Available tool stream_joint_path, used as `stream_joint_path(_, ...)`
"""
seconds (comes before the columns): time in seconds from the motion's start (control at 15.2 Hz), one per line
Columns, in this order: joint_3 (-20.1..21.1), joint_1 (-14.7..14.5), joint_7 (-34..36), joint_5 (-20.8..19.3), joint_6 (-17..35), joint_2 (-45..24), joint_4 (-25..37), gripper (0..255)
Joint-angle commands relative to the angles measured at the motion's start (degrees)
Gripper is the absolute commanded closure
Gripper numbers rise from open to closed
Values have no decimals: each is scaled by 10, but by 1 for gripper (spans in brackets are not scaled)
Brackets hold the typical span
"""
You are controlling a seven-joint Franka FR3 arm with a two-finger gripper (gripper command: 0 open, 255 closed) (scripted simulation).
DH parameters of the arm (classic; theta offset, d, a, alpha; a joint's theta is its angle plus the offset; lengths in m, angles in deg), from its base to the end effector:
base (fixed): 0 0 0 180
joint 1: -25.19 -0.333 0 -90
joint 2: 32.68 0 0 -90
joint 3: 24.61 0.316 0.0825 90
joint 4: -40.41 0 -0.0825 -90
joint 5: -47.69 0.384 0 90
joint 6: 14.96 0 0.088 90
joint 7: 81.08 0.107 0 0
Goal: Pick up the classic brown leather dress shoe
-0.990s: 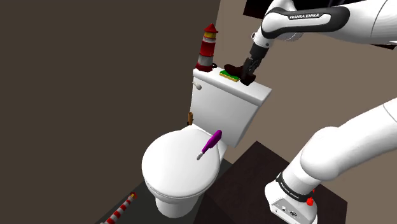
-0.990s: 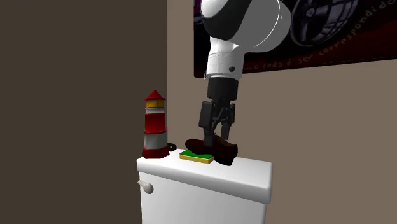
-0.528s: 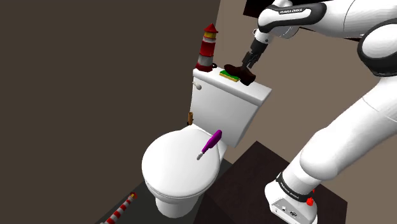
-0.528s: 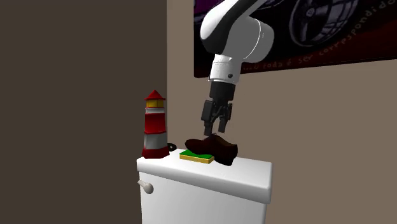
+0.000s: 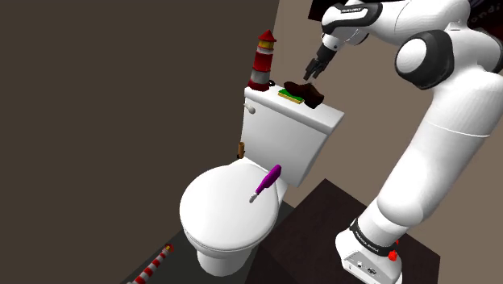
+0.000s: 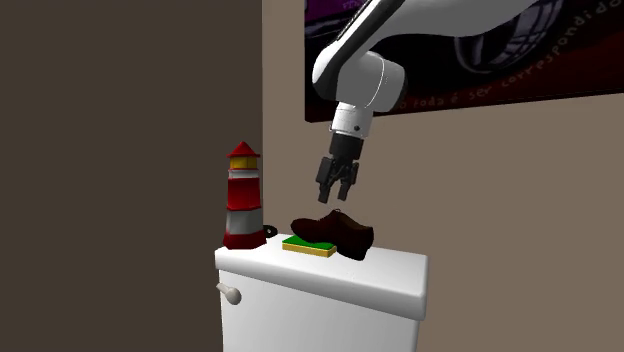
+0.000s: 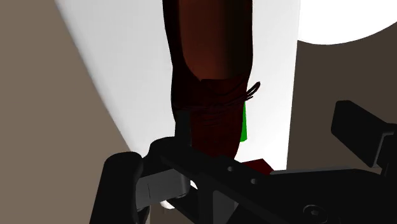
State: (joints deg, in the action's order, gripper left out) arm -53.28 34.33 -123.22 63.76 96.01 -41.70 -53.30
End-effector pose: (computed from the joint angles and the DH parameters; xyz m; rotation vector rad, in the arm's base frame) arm 0.5154 -0.3513 0.5472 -3.0734 -0.0120 -0.3874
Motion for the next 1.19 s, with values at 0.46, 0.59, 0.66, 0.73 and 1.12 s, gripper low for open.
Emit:
stream_joint_path(0.46,-1,18,-37,39,40,-40,-5,0)
stream_joint_path(0.59,-1,18,-38,39,44,-41,-9,0)
stream_joint_path(0.66,-1,18,-39,39,45,-40,-10,255)
stream_joint_path(0.73,-1,18,-39,39,44,-41,-9,255)
stream_joint_path(1.12,-1,18,-38,39,45,-40,-10,255)
